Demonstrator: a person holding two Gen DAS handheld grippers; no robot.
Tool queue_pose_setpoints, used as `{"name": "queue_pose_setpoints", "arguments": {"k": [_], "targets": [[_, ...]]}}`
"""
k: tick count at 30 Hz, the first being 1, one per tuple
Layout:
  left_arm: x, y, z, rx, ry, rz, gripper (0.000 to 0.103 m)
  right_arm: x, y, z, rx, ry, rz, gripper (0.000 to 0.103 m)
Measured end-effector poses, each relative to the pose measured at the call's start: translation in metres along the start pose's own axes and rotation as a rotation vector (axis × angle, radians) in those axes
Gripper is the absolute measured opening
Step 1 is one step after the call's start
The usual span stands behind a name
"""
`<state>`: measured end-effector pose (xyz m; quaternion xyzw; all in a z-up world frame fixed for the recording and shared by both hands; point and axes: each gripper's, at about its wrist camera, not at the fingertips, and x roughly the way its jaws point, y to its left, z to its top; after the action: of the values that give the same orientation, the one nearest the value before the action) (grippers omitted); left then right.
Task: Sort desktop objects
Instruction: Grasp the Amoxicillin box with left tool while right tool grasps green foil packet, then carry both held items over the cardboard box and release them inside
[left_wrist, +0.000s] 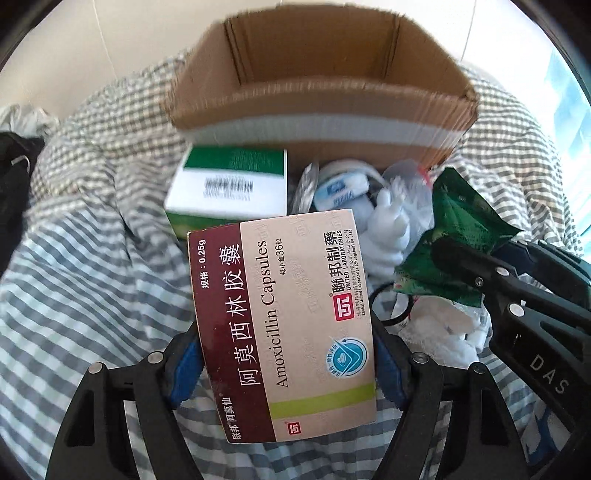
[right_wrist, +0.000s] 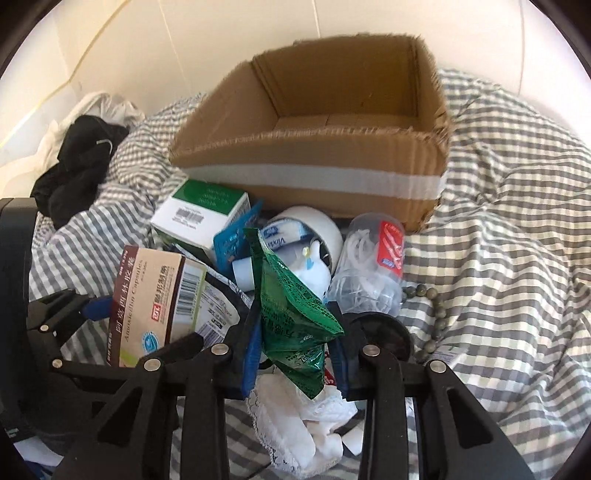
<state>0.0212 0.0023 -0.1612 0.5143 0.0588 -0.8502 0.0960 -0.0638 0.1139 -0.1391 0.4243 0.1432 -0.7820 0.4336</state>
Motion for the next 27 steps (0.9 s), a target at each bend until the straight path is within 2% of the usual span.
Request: {"name": "queue_pose_setpoints", "arguments": {"k": [12,17,27], "targets": [[-0.055,-0.002,0.027,0.026,-0.197,-0.007,0.08,-0.063,0.003,0.013,0.007,-0.174,-0.026,0.032],[-0.076,0.006,0.041,0.013,-0.264,-0.009,0.08,-0.091,0.004,0.019,0.012,-0.268,-0.038,0.032],[-0.116,0.026,0.078,-0.012,-0.398,-0.011,0.08,-0.132,0.01,0.045,0.007,-0.384,-0.038,0.032]]}}
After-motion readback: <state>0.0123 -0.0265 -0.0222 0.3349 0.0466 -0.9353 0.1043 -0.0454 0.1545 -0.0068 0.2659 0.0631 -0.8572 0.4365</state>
